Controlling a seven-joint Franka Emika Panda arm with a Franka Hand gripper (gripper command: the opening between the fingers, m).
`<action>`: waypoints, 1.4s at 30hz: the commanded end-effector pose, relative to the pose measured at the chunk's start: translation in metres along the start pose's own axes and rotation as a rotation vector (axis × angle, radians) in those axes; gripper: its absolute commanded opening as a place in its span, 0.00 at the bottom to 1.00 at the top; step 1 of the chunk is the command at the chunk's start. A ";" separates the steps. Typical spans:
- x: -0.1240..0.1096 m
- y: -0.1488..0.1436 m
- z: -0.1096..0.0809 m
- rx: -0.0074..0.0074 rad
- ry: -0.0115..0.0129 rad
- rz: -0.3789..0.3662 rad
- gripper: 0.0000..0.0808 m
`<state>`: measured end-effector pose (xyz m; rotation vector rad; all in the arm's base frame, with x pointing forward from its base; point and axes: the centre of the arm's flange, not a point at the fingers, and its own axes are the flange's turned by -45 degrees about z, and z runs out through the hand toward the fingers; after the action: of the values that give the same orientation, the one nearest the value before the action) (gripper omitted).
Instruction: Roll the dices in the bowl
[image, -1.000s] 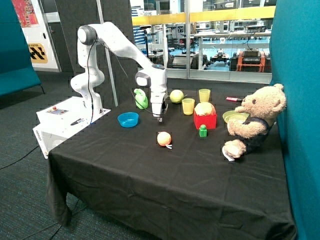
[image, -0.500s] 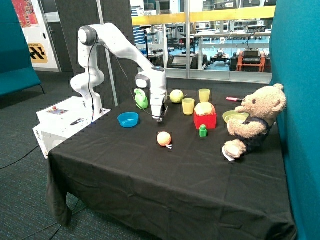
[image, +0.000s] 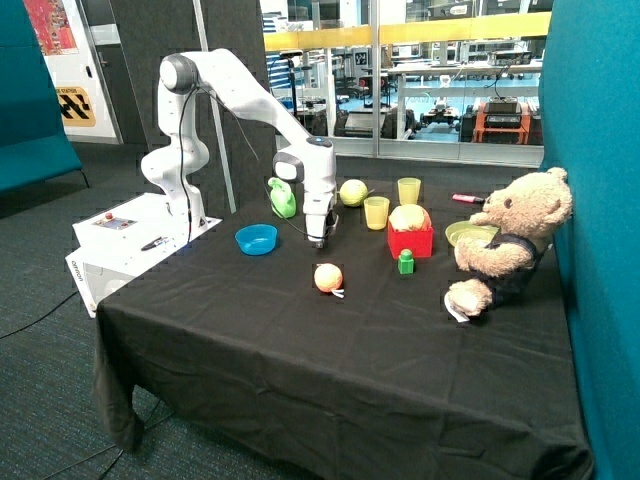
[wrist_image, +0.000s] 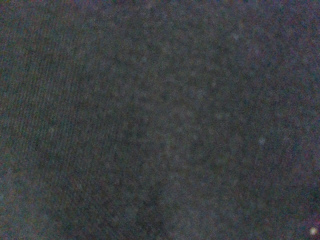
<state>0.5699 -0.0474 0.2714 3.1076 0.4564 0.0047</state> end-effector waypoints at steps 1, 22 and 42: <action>0.005 -0.001 0.002 0.0011 -0.0029 0.007 0.10; -0.007 -0.007 0.004 0.0010 -0.0029 0.031 0.00; 0.005 -0.033 -0.088 0.0011 -0.0028 -0.041 0.00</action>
<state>0.5641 -0.0275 0.3215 3.1060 0.4787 0.0098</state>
